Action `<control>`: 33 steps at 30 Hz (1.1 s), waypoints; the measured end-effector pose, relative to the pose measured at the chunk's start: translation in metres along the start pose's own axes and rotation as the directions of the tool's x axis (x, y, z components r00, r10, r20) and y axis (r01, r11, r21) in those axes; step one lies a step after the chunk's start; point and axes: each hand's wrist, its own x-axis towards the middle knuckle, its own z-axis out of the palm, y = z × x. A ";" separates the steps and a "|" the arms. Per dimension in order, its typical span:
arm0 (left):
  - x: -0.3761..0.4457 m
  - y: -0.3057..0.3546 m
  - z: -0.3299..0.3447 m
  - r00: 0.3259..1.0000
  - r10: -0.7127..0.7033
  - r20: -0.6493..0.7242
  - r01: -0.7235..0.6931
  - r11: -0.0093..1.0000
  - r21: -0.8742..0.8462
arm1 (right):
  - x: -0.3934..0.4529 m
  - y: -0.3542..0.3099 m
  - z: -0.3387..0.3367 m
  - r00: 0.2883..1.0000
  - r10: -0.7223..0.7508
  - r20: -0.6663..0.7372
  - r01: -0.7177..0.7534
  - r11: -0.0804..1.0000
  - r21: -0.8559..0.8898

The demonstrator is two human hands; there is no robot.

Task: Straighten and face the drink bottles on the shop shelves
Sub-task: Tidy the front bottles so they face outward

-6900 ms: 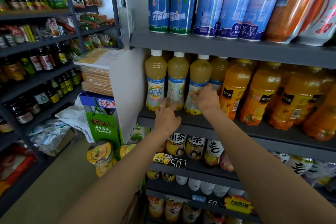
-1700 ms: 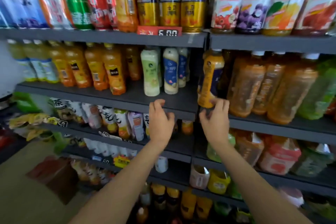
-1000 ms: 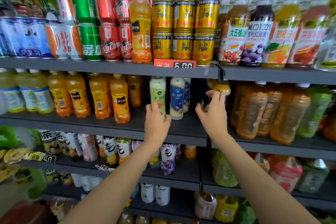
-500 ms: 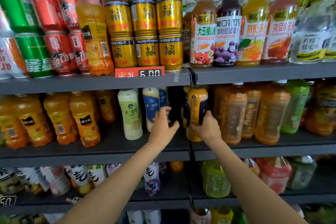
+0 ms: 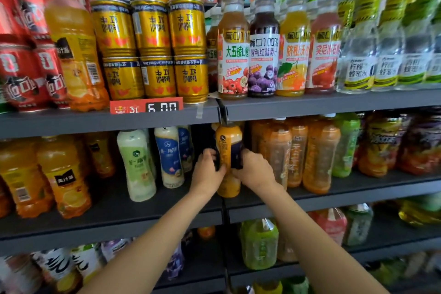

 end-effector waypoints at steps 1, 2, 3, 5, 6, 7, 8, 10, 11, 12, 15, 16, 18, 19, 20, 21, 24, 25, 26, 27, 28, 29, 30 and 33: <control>-0.006 0.002 -0.004 0.993 0.081 -0.089 -0.078 0.996 0.031 | -0.001 -0.002 -0.009 0.995 -0.049 -0.086 0.048 0.999 -0.011; -0.013 0.007 -0.009 0.969 0.182 -0.169 -0.174 0.983 0.057 | -0.002 -0.005 -0.017 0.979 -0.104 -0.175 0.105 0.994 -0.004; -0.019 0.014 -0.016 0.930 0.289 -0.228 -0.279 0.957 0.073 | -0.004 -0.009 -0.026 0.956 -0.164 -0.244 0.171 0.985 0.008; -0.027 0.032 -0.031 0.837 0.463 -0.291 -0.461 0.884 0.081 | -0.010 -0.019 -0.043 0.908 -0.274 -0.316 0.304 0.952 0.046; -0.026 0.040 -0.038 0.796 0.517 -0.315 -0.522 0.849 0.075 | -0.014 -0.024 -0.052 0.875 -0.311 -0.371 0.361 0.930 0.072; -0.024 0.049 -0.046 0.774 0.538 -0.334 -0.553 0.831 0.057 | -0.018 -0.029 -0.062 0.828 -0.322 -0.459 0.405 0.909 0.095; -0.022 0.055 -0.052 0.770 0.539 -0.341 -0.562 0.826 0.037 | -0.021 -0.034 -0.073 0.772 -0.308 -0.556 0.439 0.891 0.118; -0.021 0.061 -0.063 0.750 0.580 -0.317 -0.589 0.804 0.079 | -0.019 -0.046 -0.097 0.690 -0.248 -0.680 0.477 0.863 0.169; -0.022 0.063 -0.068 0.726 0.621 -0.297 -0.618 0.778 0.115 | -0.015 -0.053 -0.108 0.678 -0.219 -0.701 0.475 0.859 0.192; -0.024 0.065 -0.072 0.697 0.657 -0.286 -0.653 0.747 0.125 | -0.008 -0.059 -0.117 0.684 -0.195 -0.703 0.460 0.864 0.208; -0.023 0.092 -0.093 0.644 0.688 -0.334 -0.715 0.696 0.055 | 0.016 -0.076 -0.136 0.743 -0.186 -0.643 0.386 0.904 0.184; -0.016 0.105 -0.101 0.648 0.668 -0.366 -0.711 0.702 0.022 | 0.024 -0.080 -0.140 0.766 -0.185 -0.615 0.357 0.919 0.168; 0.004 0.132 -0.116 0.701 0.588 -0.403 -0.656 0.754 -0.040 | 0.040 -0.086 -0.149 0.804 -0.188 -0.565 0.329 0.931 0.159; 0.015 0.143 -0.123 0.740 0.545 -0.394 -0.613 0.788 -0.060 | 0.048 -0.089 -0.155 0.811 -0.194 -0.552 0.334 0.928 0.165; 0.025 0.151 -0.128 0.778 0.508 -0.369 -0.566 0.822 -0.062 | 0.055 -0.092 -0.161 0.818 -0.196 -0.541 0.341 0.923 0.181; 0.033 0.156 -0.132 0.808 0.481 -0.341 -0.525 0.850 -0.043 | 0.061 -0.095 -0.169 0.829 -0.191 -0.526 0.343 0.916 0.208; 0.052 0.162 -0.140 0.808 0.486 -0.333 -0.504 0.863 0.038 | 0.079 -0.103 -0.188 0.909 -0.191 -0.371 0.295 0.923 0.246; 0.056 0.165 -0.143 0.791 0.503 -0.349 -0.518 0.854 0.057 | 0.083 -0.105 -0.191 0.928 -0.213 -0.306 0.283 0.937 0.205; 0.061 0.169 -0.147 0.773 0.517 -0.367 -0.528 0.846 0.079 | 0.086 -0.107 -0.193 0.935 -0.235 -0.264 0.282 0.947 0.157; 0.066 0.175 -0.151 0.758 0.528 -0.382 -0.529 0.841 0.112 | 0.089 -0.108 -0.195 0.934 -0.254 -0.250 0.290 0.949 0.120; 0.071 0.181 -0.155 0.747 0.538 -0.389 -0.524 0.838 0.153 | 0.092 -0.109 -0.196 0.931 -0.267 -0.249 0.299 0.949 0.101; 0.077 0.188 -0.158 0.738 0.553 -0.388 -0.517 0.832 0.201 | 0.095 -0.109 -0.198 0.925 -0.284 -0.252 0.314 0.945 0.088; 0.084 0.196 -0.160 0.731 0.567 -0.380 -0.509 0.824 0.251 | 0.097 -0.107 -0.200 0.920 -0.305 -0.246 0.331 0.941 0.072; 0.107 0.222 -0.163 0.757 0.572 -0.317 -0.448 0.807 0.385 | 0.105 -0.102 -0.216 0.922 -0.359 -0.148 0.365 0.931 0.012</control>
